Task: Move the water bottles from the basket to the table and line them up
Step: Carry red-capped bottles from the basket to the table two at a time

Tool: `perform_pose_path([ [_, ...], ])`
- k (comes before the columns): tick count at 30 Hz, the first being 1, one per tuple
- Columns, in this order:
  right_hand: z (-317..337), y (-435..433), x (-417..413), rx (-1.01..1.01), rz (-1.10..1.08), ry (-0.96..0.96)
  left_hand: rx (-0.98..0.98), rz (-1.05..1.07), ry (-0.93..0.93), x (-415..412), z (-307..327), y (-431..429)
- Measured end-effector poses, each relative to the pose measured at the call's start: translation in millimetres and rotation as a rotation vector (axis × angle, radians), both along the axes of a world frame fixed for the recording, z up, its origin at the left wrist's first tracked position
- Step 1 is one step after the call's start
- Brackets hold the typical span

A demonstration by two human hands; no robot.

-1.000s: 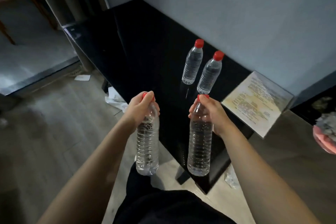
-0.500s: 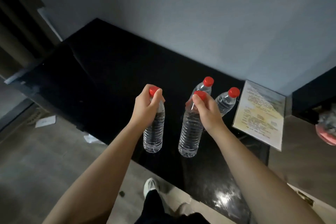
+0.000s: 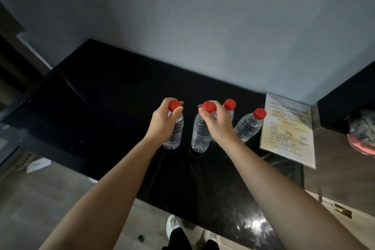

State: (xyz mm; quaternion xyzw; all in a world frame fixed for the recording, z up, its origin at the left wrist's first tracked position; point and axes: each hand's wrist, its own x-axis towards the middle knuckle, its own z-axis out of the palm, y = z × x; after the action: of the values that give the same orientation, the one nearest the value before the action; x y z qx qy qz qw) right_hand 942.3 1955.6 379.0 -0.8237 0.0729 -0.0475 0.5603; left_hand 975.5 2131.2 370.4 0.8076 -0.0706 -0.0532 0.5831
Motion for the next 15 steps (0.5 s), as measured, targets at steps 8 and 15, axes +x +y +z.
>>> perform_pose_path([
  [8,-9,3,15,0.02,-0.068,0.029,-0.044,-0.036,0.032,17,-5,1],
  [15,-15,9,23,0.008,-0.103,0.024,-0.014,-0.023,0.027,27,-9,0],
])
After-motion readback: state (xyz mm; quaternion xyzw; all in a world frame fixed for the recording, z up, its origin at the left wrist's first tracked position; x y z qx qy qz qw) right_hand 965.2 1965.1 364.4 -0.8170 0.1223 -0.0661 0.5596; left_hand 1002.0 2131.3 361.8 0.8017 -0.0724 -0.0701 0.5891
